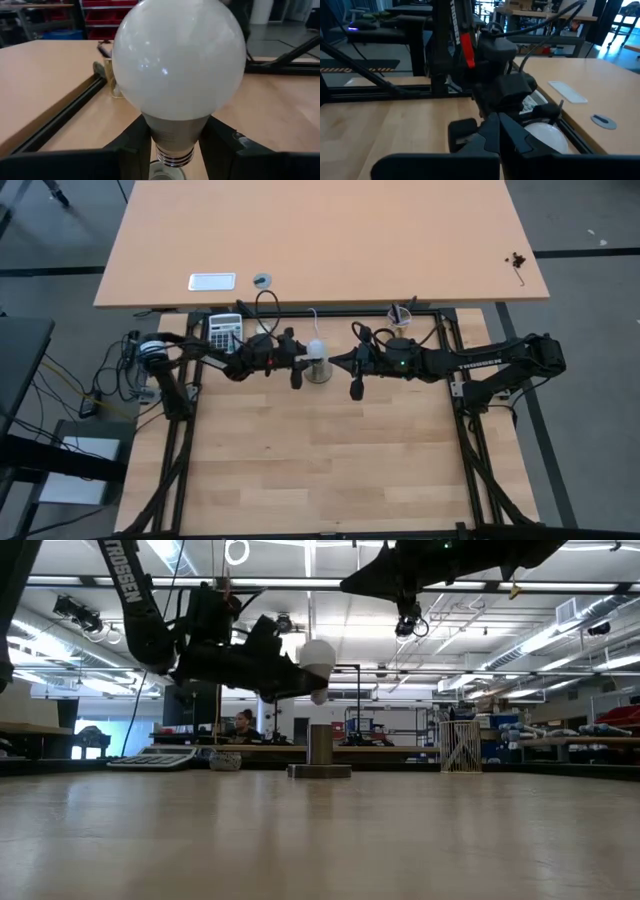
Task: Screw lightbulb
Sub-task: Insert the lightbulb into the lamp
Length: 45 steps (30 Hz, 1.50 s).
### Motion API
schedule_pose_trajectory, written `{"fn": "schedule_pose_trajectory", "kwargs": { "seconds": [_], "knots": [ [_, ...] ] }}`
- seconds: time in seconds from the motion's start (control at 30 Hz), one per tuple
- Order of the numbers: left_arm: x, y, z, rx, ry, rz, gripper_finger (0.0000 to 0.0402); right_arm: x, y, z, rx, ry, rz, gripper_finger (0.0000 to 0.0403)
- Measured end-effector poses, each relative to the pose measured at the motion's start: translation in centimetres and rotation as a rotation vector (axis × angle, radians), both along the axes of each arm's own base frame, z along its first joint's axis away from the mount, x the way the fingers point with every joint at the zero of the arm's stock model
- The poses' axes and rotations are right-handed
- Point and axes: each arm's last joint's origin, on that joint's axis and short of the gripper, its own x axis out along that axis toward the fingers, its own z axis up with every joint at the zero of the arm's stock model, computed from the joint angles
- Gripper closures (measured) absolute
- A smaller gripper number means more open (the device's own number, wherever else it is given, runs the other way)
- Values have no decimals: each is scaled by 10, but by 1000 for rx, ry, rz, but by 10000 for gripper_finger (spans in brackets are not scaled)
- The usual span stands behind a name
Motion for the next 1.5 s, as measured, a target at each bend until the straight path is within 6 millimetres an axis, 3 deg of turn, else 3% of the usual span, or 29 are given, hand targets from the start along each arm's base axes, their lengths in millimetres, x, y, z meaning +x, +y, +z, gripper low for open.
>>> {"fn": "schedule_pose_trajectory", "kwargs": {
  "seconds": [0.3, 1.03, 1.5],
  "knots": [
    [4, 3, -21, -10, 38, 72, 274, 0, 0, -1, 0, 5, 7, 398],
    [6, -3, -27, -2, 78, 105, 274, 0, 0, -1, -2, 5, 8, 398],
    [20, -1, -37, -8, 99, 125, 274, 0, 0, -2, -1, 11, 8, 398]
  ]
}}
